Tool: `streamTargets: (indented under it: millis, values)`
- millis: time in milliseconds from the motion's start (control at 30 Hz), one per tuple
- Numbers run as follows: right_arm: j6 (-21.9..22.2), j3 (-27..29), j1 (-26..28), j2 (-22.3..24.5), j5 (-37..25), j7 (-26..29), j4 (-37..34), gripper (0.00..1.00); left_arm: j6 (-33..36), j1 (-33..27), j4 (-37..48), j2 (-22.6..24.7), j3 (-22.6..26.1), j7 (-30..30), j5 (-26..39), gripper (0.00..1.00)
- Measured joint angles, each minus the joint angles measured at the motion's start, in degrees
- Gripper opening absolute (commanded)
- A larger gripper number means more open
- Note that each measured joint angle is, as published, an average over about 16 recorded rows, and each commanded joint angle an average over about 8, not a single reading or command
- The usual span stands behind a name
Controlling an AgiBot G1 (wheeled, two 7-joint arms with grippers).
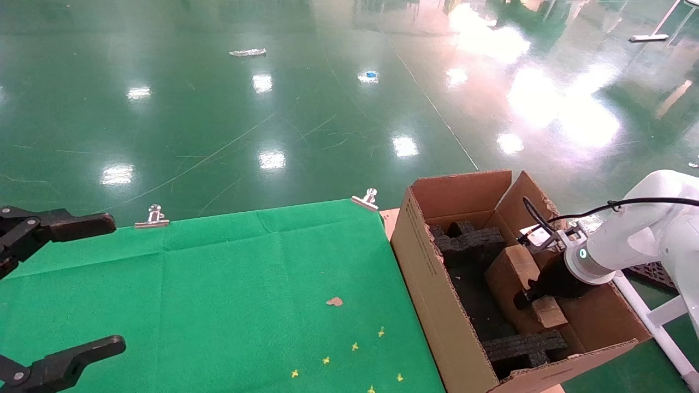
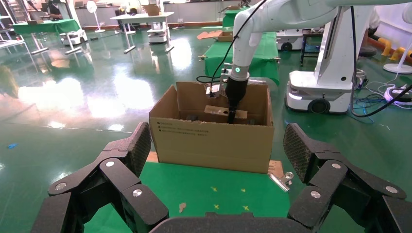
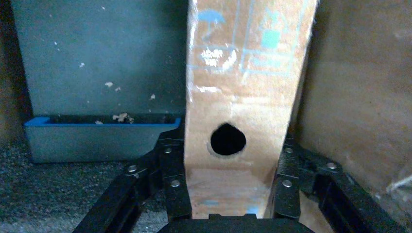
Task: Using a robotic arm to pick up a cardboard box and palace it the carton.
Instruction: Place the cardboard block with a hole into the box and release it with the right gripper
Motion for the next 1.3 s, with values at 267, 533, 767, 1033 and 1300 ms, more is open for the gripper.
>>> streamTargets:
  millis: [267, 533, 767, 1033, 1300]
  values:
    - [-0.57, -0.1, 0.73, -0.45, -0.15, -0.2, -0.42, 1.0, -0.01, -0.01, 0.0, -0.01, 0.03, 0.01, -0.02, 1.0]
    - [-1.18, -0.19, 2.04, -0.74, -0.29, -0.64, -0.54, 1.0, -0.02, -0.01, 0.0, -0.02, 0.05, 0.03, -0.03, 1.0]
    - [-2.22, 0.05, 5.26, -0.32, 0.03, -1.8, -0.36, 1.0, -0.03, -0.02, 0.0, -0.03, 0.07, 0.04, -0.05, 1.0]
    - [-4.29, 0.96, 13.21, 1.14, 1.22, -5.07, 0.73, 1.0, -0.04, -0.02, 0.0, -0.04, 0.1, 0.05, -0.07, 1.0]
    - [-6.94, 2.74, 23.79, 3.54, 3.45, -10.21, 3.51, 1.0, -0.05, -0.03, 0.0, -0.05, 0.12, 0.06, -0.08, 1.0]
